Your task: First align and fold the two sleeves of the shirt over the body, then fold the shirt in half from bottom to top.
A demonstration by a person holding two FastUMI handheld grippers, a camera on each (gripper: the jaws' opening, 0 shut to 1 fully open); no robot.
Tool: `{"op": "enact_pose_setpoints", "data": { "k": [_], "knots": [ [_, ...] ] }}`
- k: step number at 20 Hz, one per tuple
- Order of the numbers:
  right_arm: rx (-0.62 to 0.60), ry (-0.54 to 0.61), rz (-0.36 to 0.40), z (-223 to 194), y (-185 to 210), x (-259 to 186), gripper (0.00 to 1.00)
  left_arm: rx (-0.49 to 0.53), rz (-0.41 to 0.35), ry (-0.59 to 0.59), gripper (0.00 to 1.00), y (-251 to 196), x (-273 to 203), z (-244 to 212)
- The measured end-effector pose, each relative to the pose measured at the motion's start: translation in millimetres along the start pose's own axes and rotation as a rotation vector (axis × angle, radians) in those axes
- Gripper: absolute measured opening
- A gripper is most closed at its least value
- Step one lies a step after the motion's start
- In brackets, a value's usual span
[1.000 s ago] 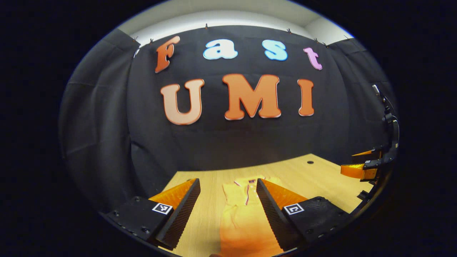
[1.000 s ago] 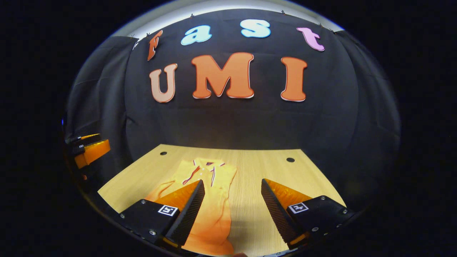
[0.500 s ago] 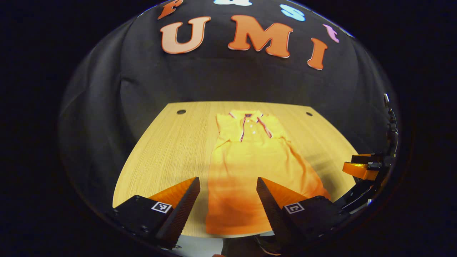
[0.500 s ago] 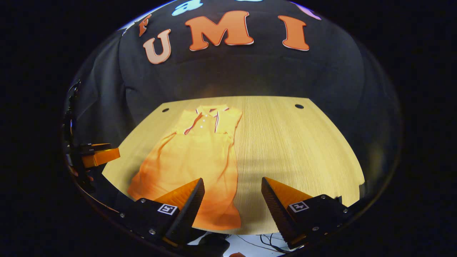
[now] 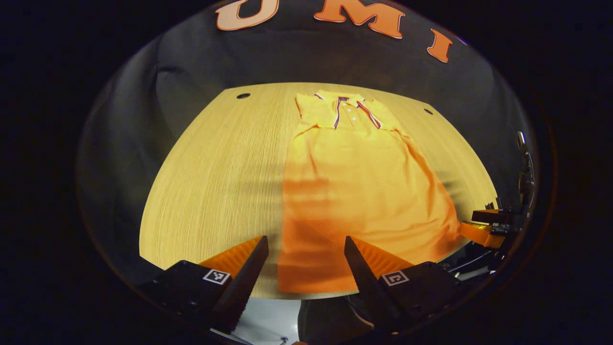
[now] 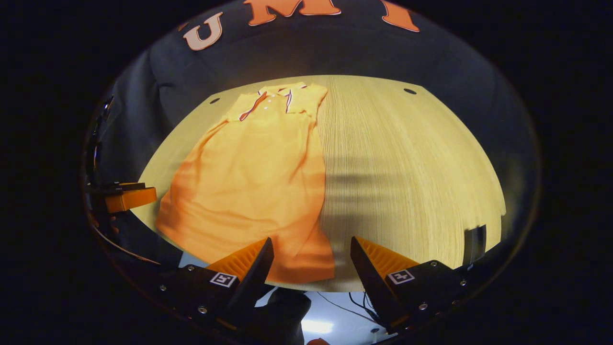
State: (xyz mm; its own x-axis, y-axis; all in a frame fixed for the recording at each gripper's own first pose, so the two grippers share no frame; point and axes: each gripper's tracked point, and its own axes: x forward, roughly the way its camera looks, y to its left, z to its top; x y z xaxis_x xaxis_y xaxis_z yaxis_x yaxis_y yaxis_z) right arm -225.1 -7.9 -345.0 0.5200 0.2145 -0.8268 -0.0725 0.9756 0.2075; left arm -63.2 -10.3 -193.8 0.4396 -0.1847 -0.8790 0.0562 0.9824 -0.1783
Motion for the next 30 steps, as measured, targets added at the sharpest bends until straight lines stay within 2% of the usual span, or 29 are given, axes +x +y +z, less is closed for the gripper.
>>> {"op": "enact_pose_setpoints", "data": {
  "k": [7,10,11,12,14,15,16,17,18,19,20,21,22,23,25,30],
  "knots": [
    [0.003,0.076,0.007,-24,8,14,0.98,0.011,0.017,0.132,0.99,4,30,-40],
    [-0.063,0.094,-0.04,-23,6,19,0.97,0.012,0.037,0.169,0.99,10,38,-54],
    [-0.08,0.108,-0.056,-23,5,19,0.93,0.012,0.032,0.206,0.99,10,38,-66],
    [-0.089,0.112,-0.062,-23,4,20,0.89,-0.001,0.028,0.157,0.99,9,41,-60],
    [-0.047,0.109,-0.066,-20,3,20,0.72,0.012,0.023,0.17,0.98,8,42,-58],
    [-0.012,0.11,-0.036,-17,7,21,0.51,0.022,0.014,0.175,0.99,5,41,-57],
    [0.004,0.12,0.005,-18,12,21,0.41,0.031,0.0,0.142,0.93,2,40,-50],
    [0.049,0.129,0.055,-20,19,22,0.31,0.033,-0.02,0.136,0.81,-3,46,-49],
    [0.116,0.145,0.125,-20,31,19,0.37,0.017,-0.036,0.121,0.48,-10,44,-44],
    [0.165,0.137,0.154,-23,32,27,0.36,0.04,-0.044,0.14,0.15,-13,49,-47],
    [0.308,0.134,0.15,-20,29,20,0.36,0.053,-0.057,0.144,0.07,-13,51,-49],
    [0.363,0.12,0.168,-13,34,38,0.07,0.049,-0.059,0.141,0.07,-14,48,-45],
    [0.334,0.12,0.169,-16,37,28,0.08,0.021,-0.08,0.136,0.06,-17,66,-47],
    [0.28,0.103,0.157,-13,37,28,0.08,0.009,-0.092,0.14,0.01,-16,48,-45],
    [0.178,0.059,0.172,-3,45,19,0.08,0.005,-0.088,0.133,0.01,-13,45,-43],
    [0.192,-0.026,0.233,45,57,12,0.08,0.018,-0.133,-0.005,0.01,-27,25,16]
  ]
}}
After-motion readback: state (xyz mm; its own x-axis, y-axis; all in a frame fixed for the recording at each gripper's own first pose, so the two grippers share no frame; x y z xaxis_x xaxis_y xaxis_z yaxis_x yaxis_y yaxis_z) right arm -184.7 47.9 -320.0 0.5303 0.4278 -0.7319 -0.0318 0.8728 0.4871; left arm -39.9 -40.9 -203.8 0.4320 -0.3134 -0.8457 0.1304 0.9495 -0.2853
